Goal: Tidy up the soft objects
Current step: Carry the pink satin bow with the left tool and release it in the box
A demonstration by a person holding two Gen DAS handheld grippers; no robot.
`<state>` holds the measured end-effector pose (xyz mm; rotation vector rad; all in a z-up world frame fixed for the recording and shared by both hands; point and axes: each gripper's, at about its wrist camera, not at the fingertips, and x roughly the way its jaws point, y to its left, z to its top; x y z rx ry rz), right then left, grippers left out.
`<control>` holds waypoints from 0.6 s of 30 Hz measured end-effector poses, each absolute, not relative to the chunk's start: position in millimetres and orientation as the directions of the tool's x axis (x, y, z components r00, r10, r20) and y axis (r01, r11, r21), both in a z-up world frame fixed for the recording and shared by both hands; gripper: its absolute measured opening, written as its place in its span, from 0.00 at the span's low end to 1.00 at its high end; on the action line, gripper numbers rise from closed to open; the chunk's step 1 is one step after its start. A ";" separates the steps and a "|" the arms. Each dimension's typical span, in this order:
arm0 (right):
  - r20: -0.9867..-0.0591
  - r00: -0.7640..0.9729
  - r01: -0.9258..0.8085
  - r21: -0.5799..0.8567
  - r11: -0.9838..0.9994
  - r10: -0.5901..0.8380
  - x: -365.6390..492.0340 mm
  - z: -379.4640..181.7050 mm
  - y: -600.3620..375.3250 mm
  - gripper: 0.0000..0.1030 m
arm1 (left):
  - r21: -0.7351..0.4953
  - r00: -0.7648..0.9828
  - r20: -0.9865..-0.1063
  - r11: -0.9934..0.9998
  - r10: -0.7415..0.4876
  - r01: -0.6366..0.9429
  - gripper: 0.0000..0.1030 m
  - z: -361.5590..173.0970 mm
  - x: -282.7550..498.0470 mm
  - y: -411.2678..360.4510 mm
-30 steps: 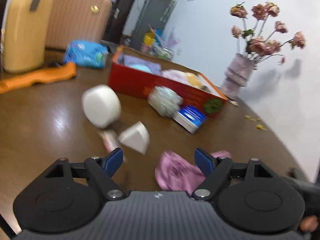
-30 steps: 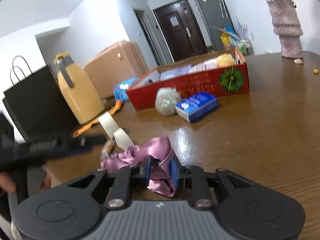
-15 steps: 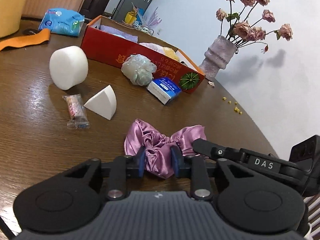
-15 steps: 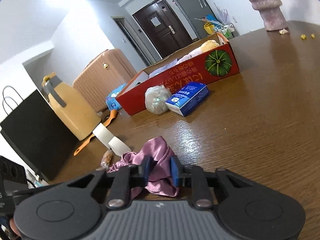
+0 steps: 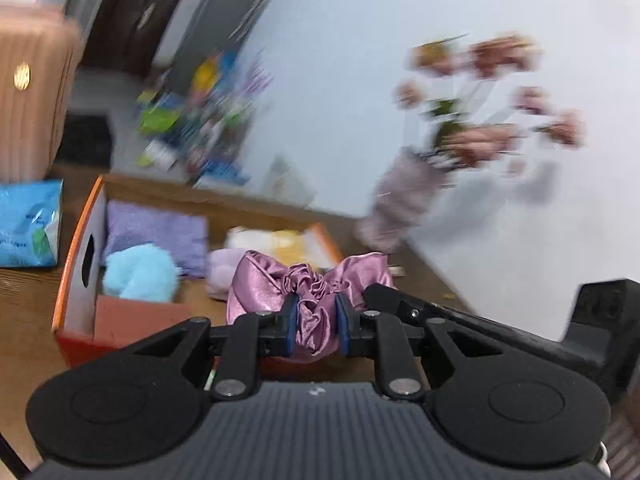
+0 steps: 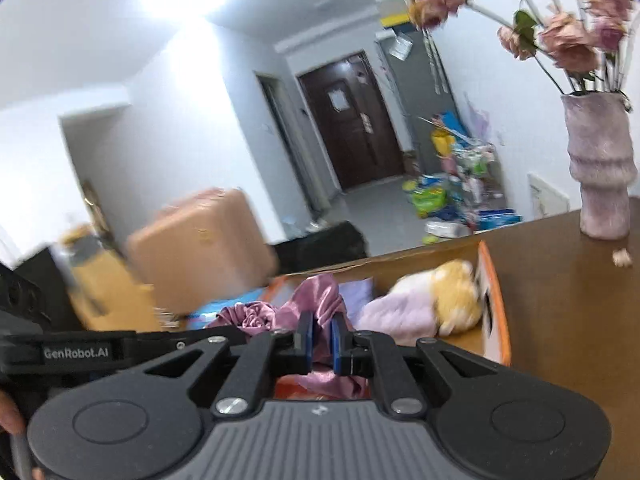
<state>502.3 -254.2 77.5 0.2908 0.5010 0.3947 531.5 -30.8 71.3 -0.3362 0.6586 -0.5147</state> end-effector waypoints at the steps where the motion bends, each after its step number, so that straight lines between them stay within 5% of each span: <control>1: -0.444 0.792 -0.269 0.362 0.893 0.419 522.6 70.6 -251.4 0.09 | -0.450 0.652 -0.530 0.831 -0.543 0.326 0.19 63.3 550.8 -34.4; 8: -0.634 0.684 -0.205 0.308 0.929 0.361 591.7 15.6 -226.5 0.11 | -0.253 0.596 -0.706 0.922 -0.382 0.292 0.24 5.5 596.2 -60.8; 15: -0.671 0.635 -0.193 0.342 0.920 0.383 602.6 2.0 -223.0 0.19 | -0.245 0.608 -0.694 0.920 -0.386 0.305 0.46 4.8 584.2 -48.7; 18: -0.648 0.651 -0.197 0.358 0.913 0.395 591.8 17.3 -229.4 0.36 | -0.228 0.642 -0.664 0.921 -0.384 0.316 0.47 25.2 573.9 -42.4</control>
